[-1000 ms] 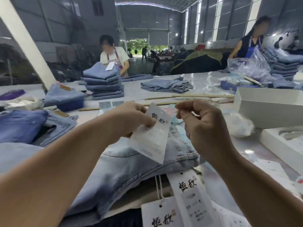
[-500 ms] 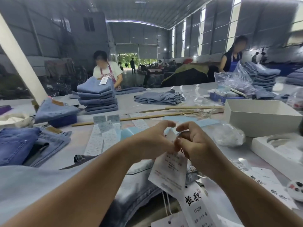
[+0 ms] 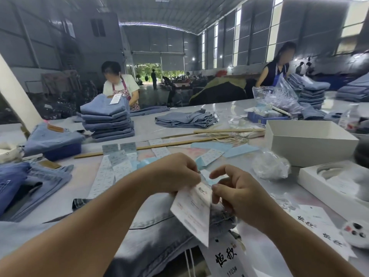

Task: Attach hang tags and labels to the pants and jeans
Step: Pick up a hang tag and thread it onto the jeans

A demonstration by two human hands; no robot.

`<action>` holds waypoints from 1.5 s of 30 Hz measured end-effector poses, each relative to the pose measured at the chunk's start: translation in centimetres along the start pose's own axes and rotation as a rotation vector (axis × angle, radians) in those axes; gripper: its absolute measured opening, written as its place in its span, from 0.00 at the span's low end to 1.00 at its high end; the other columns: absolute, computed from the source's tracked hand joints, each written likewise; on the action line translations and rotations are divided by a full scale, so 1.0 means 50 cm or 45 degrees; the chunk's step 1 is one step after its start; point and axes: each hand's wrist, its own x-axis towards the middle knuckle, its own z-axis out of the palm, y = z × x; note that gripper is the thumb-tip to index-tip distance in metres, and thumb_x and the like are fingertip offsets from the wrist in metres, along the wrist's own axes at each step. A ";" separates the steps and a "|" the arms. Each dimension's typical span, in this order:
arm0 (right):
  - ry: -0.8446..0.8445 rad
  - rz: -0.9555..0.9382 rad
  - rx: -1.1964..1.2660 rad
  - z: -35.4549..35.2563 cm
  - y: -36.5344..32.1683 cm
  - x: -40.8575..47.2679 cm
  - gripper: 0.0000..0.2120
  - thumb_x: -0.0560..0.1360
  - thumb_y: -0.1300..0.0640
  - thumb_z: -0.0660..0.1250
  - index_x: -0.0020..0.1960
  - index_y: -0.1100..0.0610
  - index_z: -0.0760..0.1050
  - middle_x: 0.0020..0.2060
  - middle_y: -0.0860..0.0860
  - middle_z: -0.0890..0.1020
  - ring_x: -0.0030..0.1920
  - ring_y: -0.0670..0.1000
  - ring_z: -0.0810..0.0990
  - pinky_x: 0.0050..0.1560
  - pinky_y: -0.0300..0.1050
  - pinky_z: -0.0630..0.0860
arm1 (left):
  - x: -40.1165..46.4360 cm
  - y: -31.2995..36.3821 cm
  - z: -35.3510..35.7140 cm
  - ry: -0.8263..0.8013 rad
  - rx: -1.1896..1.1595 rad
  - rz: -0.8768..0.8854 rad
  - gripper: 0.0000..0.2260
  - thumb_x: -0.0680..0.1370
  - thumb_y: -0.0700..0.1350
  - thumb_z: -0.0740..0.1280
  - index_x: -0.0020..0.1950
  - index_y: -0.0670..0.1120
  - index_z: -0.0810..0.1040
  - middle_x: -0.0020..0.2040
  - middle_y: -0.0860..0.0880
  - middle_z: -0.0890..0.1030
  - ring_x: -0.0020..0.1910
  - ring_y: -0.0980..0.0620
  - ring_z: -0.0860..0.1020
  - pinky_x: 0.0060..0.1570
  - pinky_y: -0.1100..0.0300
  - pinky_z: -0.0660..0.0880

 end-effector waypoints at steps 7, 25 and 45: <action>-0.136 0.059 0.255 -0.022 0.007 -0.021 0.13 0.70 0.66 0.62 0.38 0.54 0.83 0.30 0.54 0.81 0.25 0.48 0.73 0.24 0.38 0.68 | 0.010 -0.018 -0.012 -0.076 0.046 -0.138 0.08 0.75 0.43 0.65 0.37 0.46 0.81 0.37 0.52 0.84 0.35 0.54 0.82 0.29 0.65 0.73; 0.443 -0.037 -0.685 0.005 0.015 -0.032 0.22 0.77 0.52 0.64 0.26 0.55 0.68 0.21 0.46 0.70 0.30 0.49 0.69 0.40 0.47 0.66 | -0.017 -0.024 -0.033 -0.559 0.006 -0.059 0.04 0.64 0.44 0.67 0.36 0.46 0.78 0.34 0.51 0.78 0.32 0.54 0.71 0.26 0.67 0.66; 0.768 -0.102 -0.229 0.064 0.003 -0.037 0.07 0.73 0.57 0.72 0.39 0.47 0.80 0.46 0.41 0.74 0.52 0.44 0.72 0.49 0.34 0.67 | -0.017 -0.020 -0.026 -0.094 -0.150 -0.025 0.10 0.79 0.47 0.67 0.40 0.44 0.78 0.32 0.52 0.81 0.28 0.57 0.77 0.27 0.65 0.70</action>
